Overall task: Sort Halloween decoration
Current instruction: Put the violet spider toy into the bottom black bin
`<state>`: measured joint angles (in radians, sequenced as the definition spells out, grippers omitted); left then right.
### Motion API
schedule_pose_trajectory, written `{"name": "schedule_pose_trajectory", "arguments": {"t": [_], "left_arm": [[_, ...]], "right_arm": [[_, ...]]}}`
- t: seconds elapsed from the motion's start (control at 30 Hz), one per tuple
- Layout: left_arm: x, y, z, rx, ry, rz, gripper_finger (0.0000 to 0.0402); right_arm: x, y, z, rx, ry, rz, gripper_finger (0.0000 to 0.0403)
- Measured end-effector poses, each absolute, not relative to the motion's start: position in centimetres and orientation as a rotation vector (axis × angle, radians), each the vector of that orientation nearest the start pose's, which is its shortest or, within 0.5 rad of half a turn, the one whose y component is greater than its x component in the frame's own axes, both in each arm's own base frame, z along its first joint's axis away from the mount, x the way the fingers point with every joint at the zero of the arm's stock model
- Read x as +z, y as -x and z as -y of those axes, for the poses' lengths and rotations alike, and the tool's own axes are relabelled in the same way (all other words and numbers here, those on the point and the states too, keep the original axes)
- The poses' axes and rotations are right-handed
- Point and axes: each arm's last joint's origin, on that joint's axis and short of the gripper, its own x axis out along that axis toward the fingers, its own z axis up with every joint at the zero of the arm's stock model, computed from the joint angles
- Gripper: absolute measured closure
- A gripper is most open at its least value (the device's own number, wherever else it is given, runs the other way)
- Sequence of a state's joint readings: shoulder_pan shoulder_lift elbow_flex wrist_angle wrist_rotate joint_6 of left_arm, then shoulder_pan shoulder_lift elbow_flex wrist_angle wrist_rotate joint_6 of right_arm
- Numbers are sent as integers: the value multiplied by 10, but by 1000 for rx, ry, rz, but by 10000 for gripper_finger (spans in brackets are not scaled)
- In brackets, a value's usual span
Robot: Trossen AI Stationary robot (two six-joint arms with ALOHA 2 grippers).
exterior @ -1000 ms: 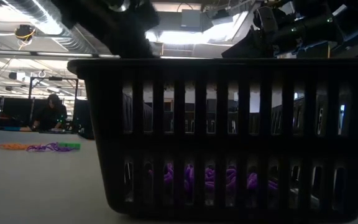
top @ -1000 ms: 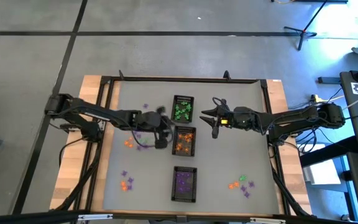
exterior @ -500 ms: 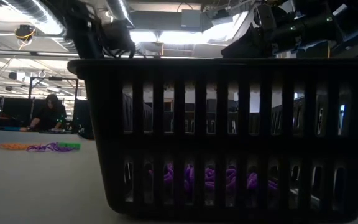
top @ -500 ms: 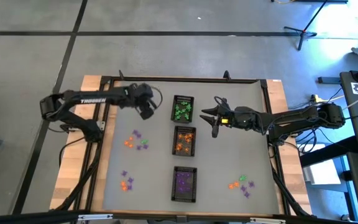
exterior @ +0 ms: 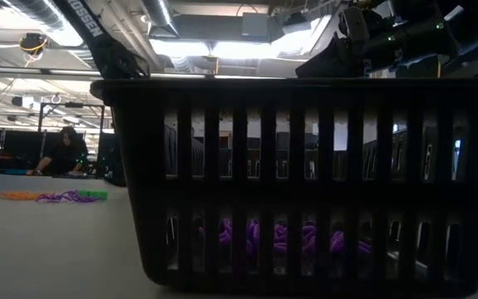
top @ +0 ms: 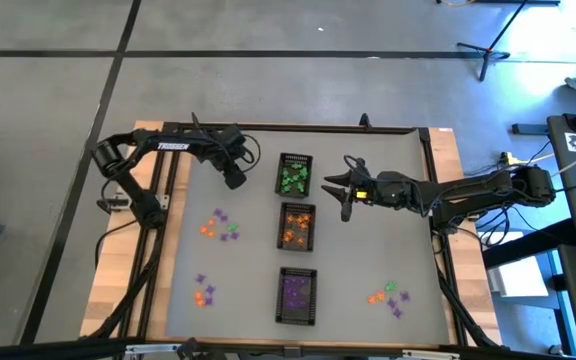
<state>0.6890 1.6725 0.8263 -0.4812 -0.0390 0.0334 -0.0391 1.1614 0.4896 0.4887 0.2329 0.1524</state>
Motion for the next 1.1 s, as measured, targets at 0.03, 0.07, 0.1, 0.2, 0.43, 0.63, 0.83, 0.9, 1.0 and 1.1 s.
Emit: {"name": "schedule_pose_trajectory", "arguments": {"t": [0.03,0.07,0.1,0.2,0.43,0.63,0.83,0.9,1.0,1.1], "left_arm": [[126,-215,-177,593,403,-1300,266],[124,-216,-178,594,401,-1302,267],[123,-217,-178,599,396,-1303,269],[122,-219,-177,611,371,-1300,284],[137,-224,-170,620,309,-1221,389],[173,-224,-155,574,270,-1092,400],[225,-240,-99,225,215,-806,401],[238,-251,-70,105,182,-712,401],[248,-268,-17,-84,99,-599,401],[249,-282,38,-244,-7,-492,401]], "right_arm": [[223,-238,16,-285,-133,-162,279],[223,-238,16,-284,-133,-162,279],[223,-238,16,-284,-133,-162,279],[223,-238,16,-284,-133,-162,279],[222,-238,16,-284,-132,-171,279],[221,-238,16,-285,-131,-180,279],[221,-237,16,-292,-130,-182,279],[221,-237,17,-300,-129,-181,279],[221,-237,17,-309,-129,-177,279],[222,-237,17,-312,-130,-172,279]]}}
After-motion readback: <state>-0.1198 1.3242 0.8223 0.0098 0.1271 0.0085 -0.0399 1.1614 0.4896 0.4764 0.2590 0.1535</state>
